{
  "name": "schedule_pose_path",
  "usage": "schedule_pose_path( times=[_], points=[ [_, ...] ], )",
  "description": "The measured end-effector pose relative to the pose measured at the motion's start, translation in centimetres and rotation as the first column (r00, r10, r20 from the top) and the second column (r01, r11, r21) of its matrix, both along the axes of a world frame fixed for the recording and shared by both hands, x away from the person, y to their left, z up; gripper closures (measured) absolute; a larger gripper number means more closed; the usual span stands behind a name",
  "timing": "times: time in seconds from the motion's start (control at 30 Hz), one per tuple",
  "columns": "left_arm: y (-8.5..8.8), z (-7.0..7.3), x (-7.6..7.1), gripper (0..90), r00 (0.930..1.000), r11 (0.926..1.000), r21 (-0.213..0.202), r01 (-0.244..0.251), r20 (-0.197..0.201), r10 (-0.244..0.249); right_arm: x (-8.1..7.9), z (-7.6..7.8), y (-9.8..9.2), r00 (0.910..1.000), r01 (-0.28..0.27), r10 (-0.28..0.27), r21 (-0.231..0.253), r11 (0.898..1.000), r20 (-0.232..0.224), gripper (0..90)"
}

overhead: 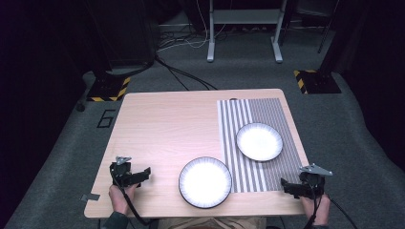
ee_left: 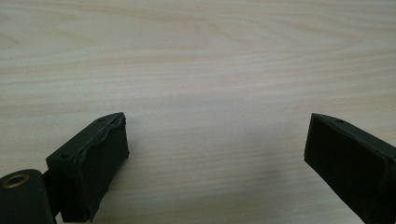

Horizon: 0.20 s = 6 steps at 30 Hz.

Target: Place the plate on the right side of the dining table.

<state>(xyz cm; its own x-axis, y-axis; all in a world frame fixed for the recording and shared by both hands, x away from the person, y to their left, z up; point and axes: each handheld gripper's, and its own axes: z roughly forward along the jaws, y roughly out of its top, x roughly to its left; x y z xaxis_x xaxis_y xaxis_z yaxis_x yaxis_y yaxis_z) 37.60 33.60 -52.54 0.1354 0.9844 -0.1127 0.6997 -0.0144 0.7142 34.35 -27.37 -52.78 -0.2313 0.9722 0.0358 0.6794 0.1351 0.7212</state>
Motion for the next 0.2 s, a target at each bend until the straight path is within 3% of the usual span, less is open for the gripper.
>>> schedule_pose_path(
  times=[0.03, 0.2],
  points=[
    [0.01, -0.03, -0.06, 6.3, 1.0000, 1.0000, 0.005, -0.001, 0.002, 0.001, 0.00, -0.09, 0.26, 1.0000, -0.007, 0.007, -0.038, 0.999, 0.000, 0.0],
    [-0.37, -0.50, -0.28, 6.4, 0.9992, 0.9972, 0.074, 0.012, 0.036, -0.015, -0.20, -0.30, 0.30, 0.9997, -0.004, 0.004, -0.031, 1.000, 0.025, 0.0]
  ],
)
